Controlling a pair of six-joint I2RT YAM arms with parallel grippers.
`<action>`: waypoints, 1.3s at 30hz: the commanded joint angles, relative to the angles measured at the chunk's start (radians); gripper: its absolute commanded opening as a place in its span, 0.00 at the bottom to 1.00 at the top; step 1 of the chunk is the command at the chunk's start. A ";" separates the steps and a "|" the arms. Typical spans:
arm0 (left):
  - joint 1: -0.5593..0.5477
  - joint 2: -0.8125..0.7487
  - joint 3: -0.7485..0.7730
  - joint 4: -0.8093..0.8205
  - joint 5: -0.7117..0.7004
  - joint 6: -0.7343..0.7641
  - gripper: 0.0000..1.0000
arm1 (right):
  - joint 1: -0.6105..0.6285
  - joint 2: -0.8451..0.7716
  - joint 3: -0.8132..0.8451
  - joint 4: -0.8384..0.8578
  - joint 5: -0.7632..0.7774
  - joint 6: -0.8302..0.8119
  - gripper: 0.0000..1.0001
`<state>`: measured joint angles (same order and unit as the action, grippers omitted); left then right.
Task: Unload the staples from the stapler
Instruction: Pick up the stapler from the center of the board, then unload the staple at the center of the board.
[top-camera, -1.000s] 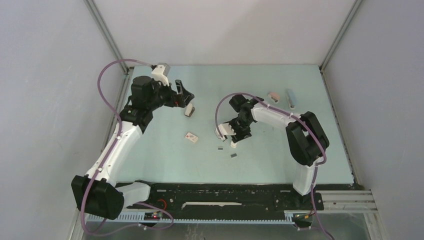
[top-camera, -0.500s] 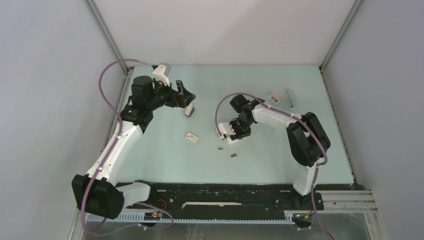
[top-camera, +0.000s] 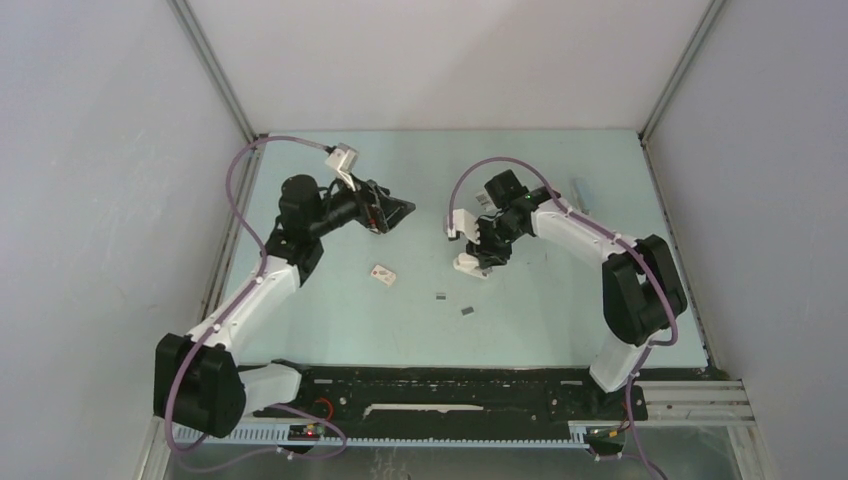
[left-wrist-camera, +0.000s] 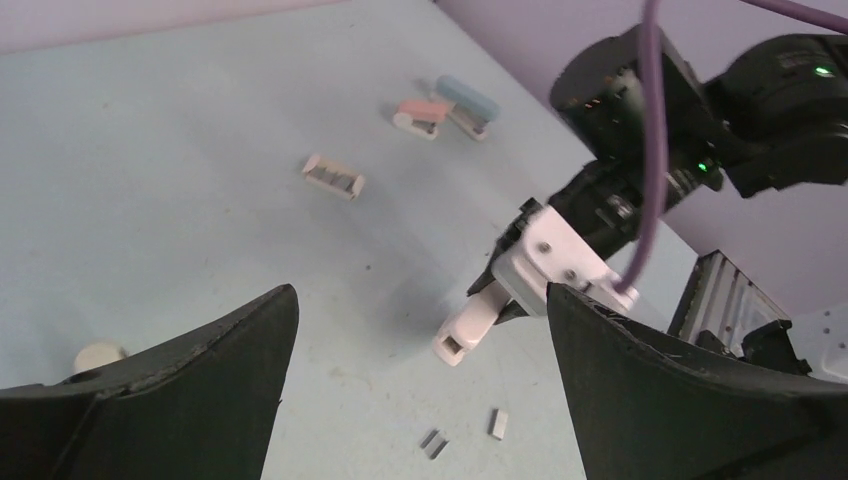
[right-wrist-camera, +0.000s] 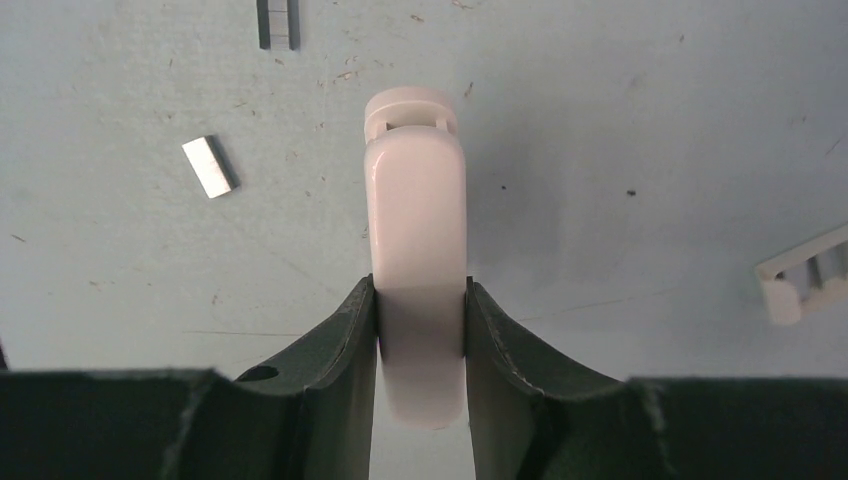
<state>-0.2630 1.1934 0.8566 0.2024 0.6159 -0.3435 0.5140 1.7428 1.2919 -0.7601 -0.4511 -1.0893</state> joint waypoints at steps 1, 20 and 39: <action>-0.056 0.002 -0.070 0.259 0.035 -0.043 1.00 | -0.052 -0.048 -0.008 0.035 -0.096 0.177 0.00; -0.305 0.351 -0.203 0.824 0.082 0.066 1.00 | -0.316 -0.177 -0.005 -0.059 -0.512 0.265 0.00; -0.399 0.583 -0.090 0.830 0.210 0.075 0.68 | -0.322 -0.186 0.023 -0.173 -0.670 0.145 0.00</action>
<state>-0.6483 1.7554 0.6937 0.9840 0.7868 -0.2783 0.1867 1.5948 1.2774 -0.9028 -1.0374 -0.9001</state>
